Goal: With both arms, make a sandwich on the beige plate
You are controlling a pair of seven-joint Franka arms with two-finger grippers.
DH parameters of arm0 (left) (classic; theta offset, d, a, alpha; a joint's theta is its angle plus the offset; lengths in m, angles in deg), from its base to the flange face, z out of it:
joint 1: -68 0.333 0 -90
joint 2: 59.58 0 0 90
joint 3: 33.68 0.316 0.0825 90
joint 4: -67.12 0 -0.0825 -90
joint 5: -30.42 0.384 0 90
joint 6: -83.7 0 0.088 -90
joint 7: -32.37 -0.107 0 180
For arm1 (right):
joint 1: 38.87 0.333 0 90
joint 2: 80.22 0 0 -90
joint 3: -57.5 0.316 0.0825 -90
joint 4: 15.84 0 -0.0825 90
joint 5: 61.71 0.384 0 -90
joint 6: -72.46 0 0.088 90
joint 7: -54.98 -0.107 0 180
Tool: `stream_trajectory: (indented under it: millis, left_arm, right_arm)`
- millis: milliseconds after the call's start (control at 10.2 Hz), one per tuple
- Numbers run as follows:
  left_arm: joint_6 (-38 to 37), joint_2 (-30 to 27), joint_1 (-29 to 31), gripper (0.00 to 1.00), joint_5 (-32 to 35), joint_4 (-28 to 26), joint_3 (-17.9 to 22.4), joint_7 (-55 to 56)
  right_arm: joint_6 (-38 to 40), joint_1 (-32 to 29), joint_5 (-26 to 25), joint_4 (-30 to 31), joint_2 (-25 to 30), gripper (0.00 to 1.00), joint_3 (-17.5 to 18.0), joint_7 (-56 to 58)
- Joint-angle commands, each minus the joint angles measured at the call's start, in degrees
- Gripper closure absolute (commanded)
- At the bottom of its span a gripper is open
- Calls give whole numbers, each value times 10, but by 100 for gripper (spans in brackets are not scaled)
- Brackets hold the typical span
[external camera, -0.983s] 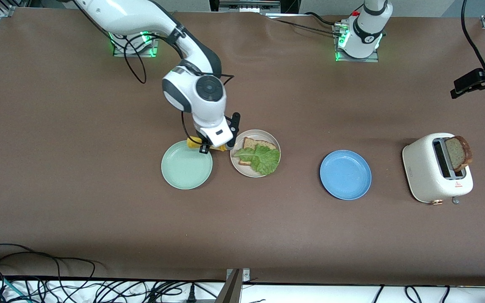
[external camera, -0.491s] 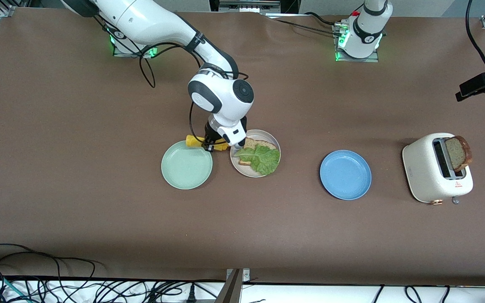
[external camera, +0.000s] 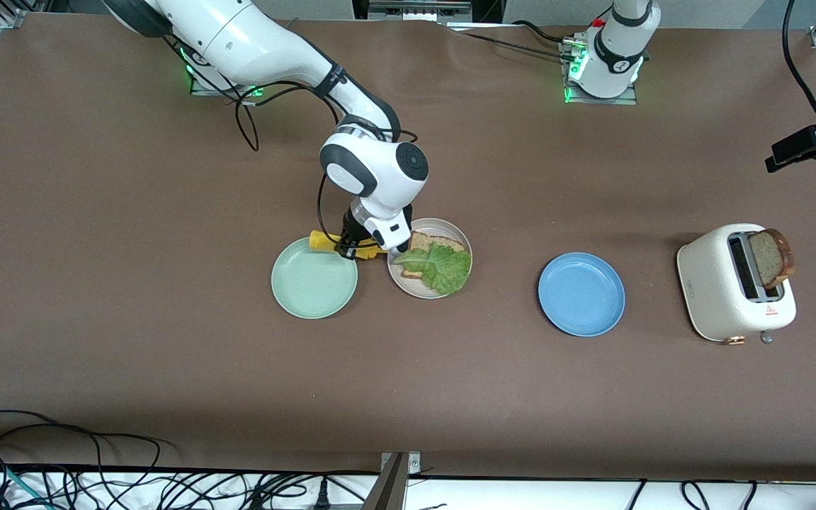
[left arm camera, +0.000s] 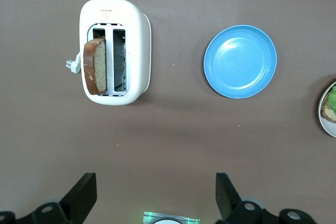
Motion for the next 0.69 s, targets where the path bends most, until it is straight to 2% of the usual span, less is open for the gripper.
stream_trajectory:
  millis: [0, 197, 393, 491, 590]
  left_arm:
    - [-6, 9, 5, 0, -3, 18, -1, -3]
    - [-5, 13, 5, 0, 3, 18, -1, -1]
    - [-6, 50, 5, 0, 14, 18, -1, 2]
    - [-5, 49, 6, 0, 21, 18, -1, -2]
    - [-5, 52, 6, 0, 21, 19, -1, -3]
  right_arm:
    - [27, 15, -21, -21, -6, 100, -3, -5]
    - [28, 14, -23, -23, -5, 100, -1, -4]
    - [30, 5, -12, -27, 18, 100, 0, 0]
    - [28, -19, 16, -27, 39, 100, 1, 8]
    - [25, -37, 69, -26, 65, 100, -2, 36]
